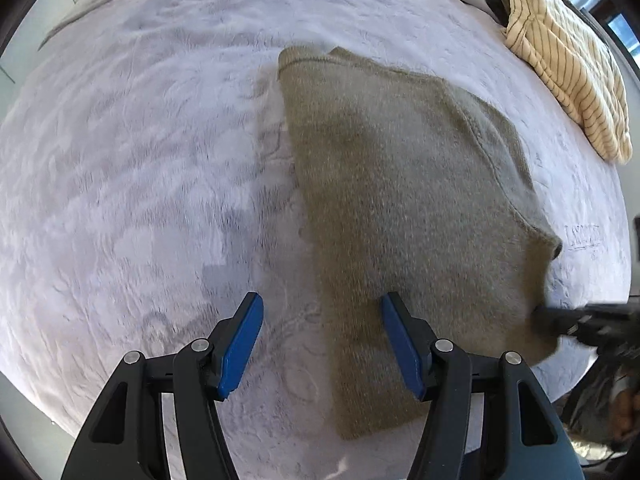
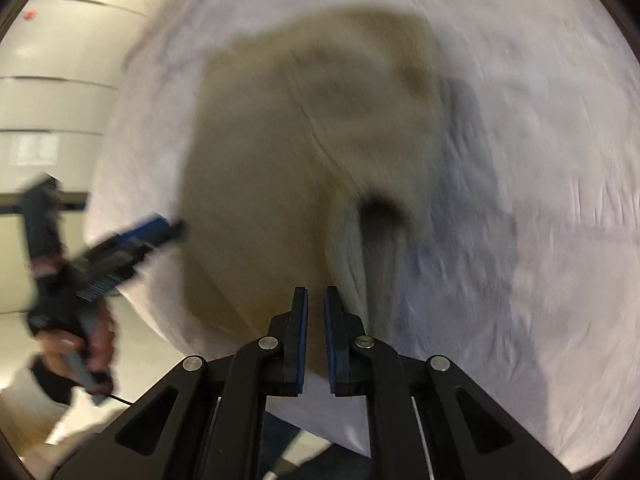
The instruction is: Fold small clothes
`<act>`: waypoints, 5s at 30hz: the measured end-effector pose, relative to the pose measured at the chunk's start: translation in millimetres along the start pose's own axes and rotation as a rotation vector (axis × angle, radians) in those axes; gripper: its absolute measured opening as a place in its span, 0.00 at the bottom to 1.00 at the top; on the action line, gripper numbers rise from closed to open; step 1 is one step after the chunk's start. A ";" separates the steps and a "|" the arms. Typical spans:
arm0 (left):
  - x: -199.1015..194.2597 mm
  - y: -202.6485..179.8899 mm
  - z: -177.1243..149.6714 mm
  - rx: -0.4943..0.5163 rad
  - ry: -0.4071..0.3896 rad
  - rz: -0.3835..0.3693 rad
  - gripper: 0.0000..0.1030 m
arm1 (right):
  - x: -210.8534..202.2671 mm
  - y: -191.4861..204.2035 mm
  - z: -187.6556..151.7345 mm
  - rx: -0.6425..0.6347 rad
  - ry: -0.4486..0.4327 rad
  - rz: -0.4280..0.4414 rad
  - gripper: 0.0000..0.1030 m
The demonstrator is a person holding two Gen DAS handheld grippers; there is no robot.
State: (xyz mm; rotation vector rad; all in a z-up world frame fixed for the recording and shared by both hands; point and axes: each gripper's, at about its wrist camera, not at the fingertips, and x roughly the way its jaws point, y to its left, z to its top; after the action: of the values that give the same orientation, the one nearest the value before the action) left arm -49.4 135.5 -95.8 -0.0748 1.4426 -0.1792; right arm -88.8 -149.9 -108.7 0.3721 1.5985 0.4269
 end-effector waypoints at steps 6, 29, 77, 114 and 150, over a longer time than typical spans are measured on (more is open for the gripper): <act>-2.7 1.4 -0.4 -0.011 0.008 -0.006 0.62 | -9.7 -14.4 -10.2 0.085 0.003 -0.015 0.05; -30.9 -6.0 14.1 -0.017 -0.025 0.053 0.62 | -40.7 5.2 8.1 0.195 -0.130 -0.148 0.09; -53.3 -16.2 15.7 -0.022 -0.082 0.171 0.98 | -56.4 45.4 23.1 0.089 -0.217 -0.408 1.00; -53.2 -13.2 15.1 -0.018 -0.077 0.175 0.98 | -53.2 49.3 20.0 0.087 -0.219 -0.410 1.00; -58.0 -10.8 13.4 -0.023 -0.081 0.197 0.98 | -52.3 53.6 20.9 0.087 -0.217 -0.399 1.00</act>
State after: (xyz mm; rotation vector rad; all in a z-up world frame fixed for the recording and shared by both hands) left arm -43.8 133.7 -35.6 0.0409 1.3623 0.0020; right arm -65.2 -127.2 -38.2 0.1516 1.4368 0.0108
